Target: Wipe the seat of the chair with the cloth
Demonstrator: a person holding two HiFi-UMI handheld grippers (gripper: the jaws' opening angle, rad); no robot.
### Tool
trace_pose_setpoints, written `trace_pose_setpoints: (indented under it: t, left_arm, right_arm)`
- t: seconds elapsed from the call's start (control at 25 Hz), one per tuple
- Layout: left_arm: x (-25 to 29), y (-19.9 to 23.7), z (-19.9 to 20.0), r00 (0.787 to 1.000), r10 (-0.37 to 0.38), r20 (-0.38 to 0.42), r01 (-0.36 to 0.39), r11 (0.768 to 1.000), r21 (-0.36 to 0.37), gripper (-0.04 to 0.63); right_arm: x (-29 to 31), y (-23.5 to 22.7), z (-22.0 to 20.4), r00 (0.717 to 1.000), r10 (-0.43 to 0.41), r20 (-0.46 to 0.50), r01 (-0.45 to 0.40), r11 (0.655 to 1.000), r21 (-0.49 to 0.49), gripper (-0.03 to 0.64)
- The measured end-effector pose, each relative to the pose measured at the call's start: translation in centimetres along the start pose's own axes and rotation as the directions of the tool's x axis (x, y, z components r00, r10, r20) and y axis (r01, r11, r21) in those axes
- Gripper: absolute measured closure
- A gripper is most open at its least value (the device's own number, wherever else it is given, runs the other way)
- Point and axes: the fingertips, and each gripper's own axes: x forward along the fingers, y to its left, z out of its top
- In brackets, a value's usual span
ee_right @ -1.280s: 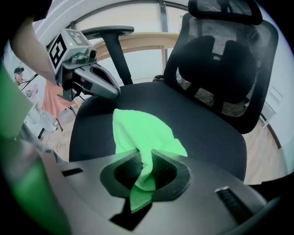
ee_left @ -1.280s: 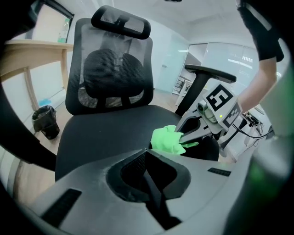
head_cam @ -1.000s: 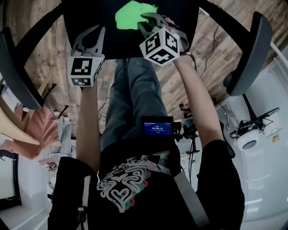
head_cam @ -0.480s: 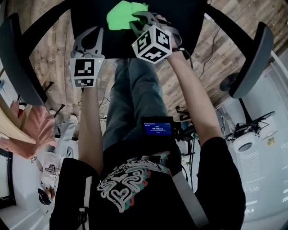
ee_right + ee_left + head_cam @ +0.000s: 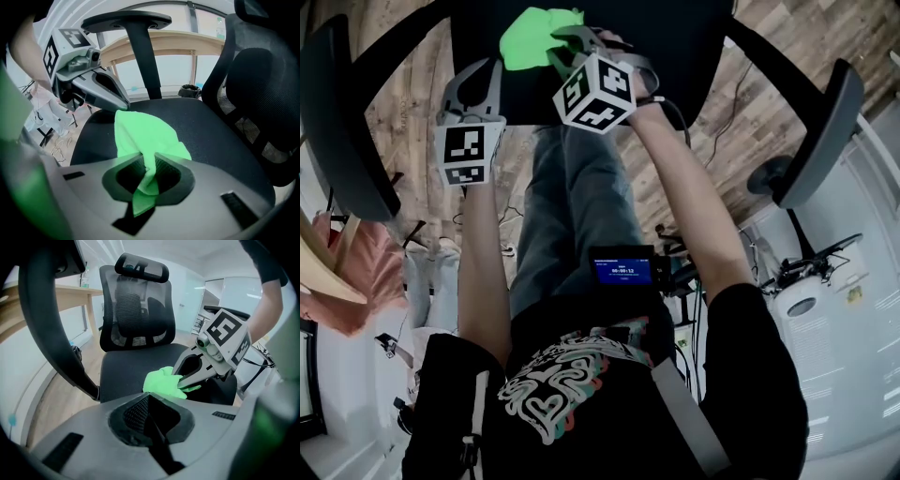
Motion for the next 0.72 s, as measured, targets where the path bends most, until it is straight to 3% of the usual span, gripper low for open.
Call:
trace_pose_setpoints:
  t: [0.4,0.72]
  left_arm:
    - [0.2,0.3,0.7,1.0,-0.018,-0.007,0.018,1.0,0.013,0.595]
    - [1.8,-0.1,1.4,0.999,-0.045,-0.02,0.046,0.998,0.035,0.595]
  right_arm:
    - [-0.3,-0.1,0.2,1.0,-0.003,0.009,0.002,1.0,0.016,0.56]
    - [-0.5,-0.2,0.1,0.999,-0.014,0.053,0.009,0.996,0.09,0.56]
